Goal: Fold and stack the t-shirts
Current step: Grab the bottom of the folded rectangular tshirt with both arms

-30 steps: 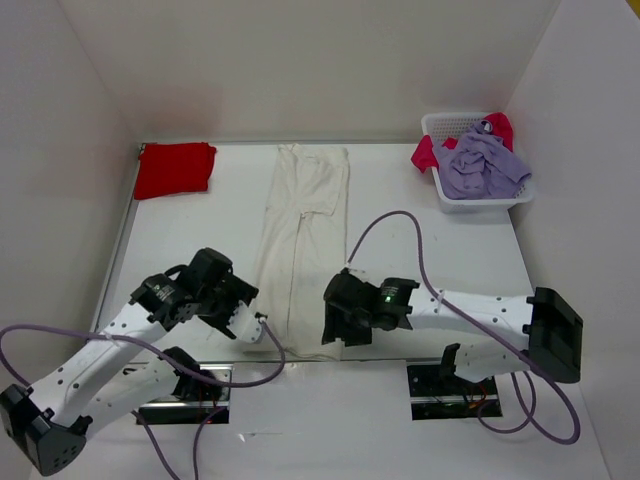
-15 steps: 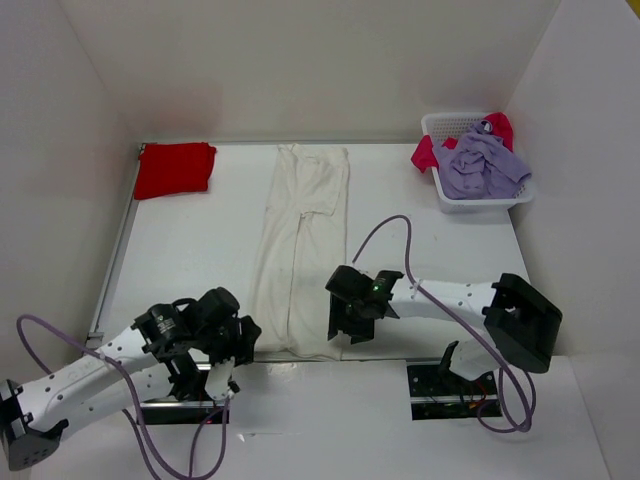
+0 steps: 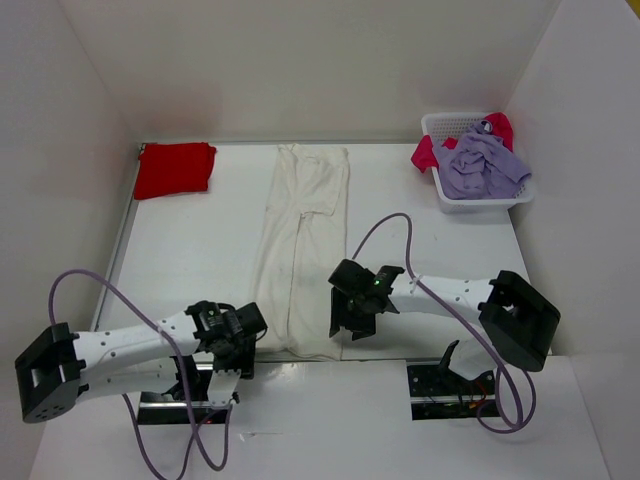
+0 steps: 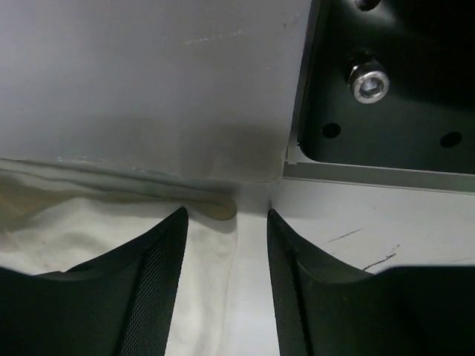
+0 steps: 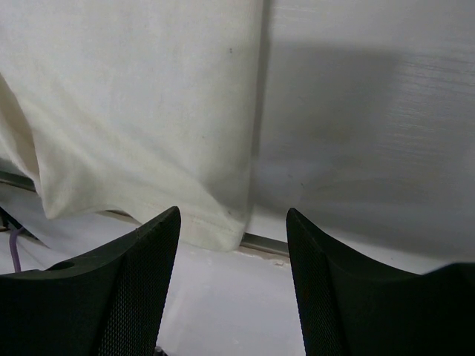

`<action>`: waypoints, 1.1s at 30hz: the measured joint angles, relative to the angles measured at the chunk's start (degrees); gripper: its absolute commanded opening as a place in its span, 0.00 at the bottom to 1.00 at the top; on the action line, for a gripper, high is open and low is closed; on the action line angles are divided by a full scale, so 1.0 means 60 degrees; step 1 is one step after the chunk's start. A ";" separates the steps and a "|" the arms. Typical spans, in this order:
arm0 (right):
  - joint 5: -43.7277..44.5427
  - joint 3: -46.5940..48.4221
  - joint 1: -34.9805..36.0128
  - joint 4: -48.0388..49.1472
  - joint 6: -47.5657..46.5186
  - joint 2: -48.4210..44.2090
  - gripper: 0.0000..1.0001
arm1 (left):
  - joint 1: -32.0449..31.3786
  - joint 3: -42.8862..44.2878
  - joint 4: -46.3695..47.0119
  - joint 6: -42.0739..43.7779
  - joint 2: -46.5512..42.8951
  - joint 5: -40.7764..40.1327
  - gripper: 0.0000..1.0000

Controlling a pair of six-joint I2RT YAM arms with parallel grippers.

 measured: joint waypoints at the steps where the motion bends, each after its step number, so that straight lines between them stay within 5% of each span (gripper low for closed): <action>1: -0.0018 0.0000 0.0000 0.0000 -0.0040 0.0000 0.65 | 0.0000 0.0080 0.0004 0.0004 0.0219 -0.0058 0.51; 7: -0.0233 -0.0004 0.0000 0.0109 -0.0219 0.0255 0.65 | 0.0000 0.0543 0.0073 0.0004 0.1228 -0.0157 0.37; 14: -0.0790 -0.0357 -0.0004 0.0259 -0.0353 0.0280 0.65 | 0.0004 0.0630 0.0313 0.0007 0.1279 -0.0131 0.08; 19: -0.1417 -0.0280 -0.0018 0.0401 -0.0470 0.0583 0.61 | 0.0000 0.0627 0.0568 0.0007 0.0980 -0.0131 0.03; 24: -0.1996 -0.0244 -0.0025 0.0619 -0.0612 0.0962 0.36 | 0.0000 0.0539 0.0780 0.0007 0.0641 -0.0127 0.00; 28: -0.2342 -0.0222 -0.0036 0.0736 -0.0769 0.1271 0.03 | 0.0000 0.0353 0.0790 0.0007 0.0149 -0.0127 0.00; 33: -0.2543 -0.0127 -0.0044 0.0798 -0.0882 0.1450 0.00 | 0.0000 0.0186 0.0831 -0.0033 -0.0419 -0.0124 0.00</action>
